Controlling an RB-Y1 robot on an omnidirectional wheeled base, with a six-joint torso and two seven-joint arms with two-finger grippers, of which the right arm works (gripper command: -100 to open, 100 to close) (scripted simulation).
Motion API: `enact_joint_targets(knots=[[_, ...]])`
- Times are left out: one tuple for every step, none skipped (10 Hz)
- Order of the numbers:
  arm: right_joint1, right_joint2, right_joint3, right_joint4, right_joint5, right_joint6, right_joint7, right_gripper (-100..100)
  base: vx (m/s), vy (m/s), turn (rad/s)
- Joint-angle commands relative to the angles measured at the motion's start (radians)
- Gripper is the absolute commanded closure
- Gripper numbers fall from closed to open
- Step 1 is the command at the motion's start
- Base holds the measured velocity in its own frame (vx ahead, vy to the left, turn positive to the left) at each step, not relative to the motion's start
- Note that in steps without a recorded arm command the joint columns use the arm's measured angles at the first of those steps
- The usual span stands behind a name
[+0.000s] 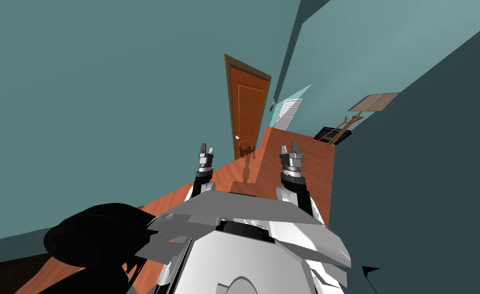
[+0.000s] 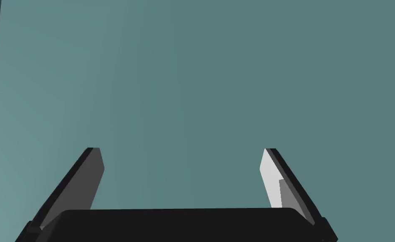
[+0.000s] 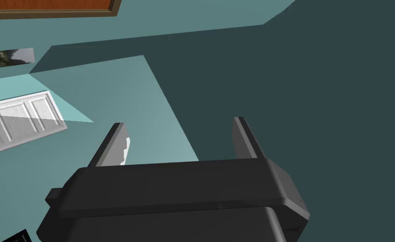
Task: Pull the door open
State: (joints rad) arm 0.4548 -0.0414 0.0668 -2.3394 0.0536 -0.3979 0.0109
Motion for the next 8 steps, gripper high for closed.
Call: enact_joint_targets(knots=[[-0.006, -0.006, -0.003, 0.029, -0.012, -0.008, -0.027, -100, 0.063, -0.005, 0.195], [-0.011, -0.009, -0.004, 0.047, -0.02, -0.013, -0.044, -100, 0.108, -0.011, 0.189], [-0.015, -0.013, -0.006, 0.066, -0.028, -0.018, -0.061, -100, 0.123, -0.025, 0.124], [-0.02, -0.016, -0.008, 0.089, -0.039, -0.025, -0.083, -100, 0.121, -0.036, 0.189], [-0.023, -0.018, -0.009, 0.103, -0.044, -0.029, -0.095, -100, 0.107, -0.033, 0.146], [-0.029, -0.022, -0.011, 0.13, -0.056, -0.036, -0.12, -100, 0.104, -0.02, 0.157], [-0.036, -0.026, -0.014, 0.16, -0.069, -0.044, -0.148, -100, 0.128, -0.018, 0.254], [-0.04, -0.028, -0.015, 0.176, -0.076, -0.049, -0.164, -100, 0.115, -0.03, 0.188]])
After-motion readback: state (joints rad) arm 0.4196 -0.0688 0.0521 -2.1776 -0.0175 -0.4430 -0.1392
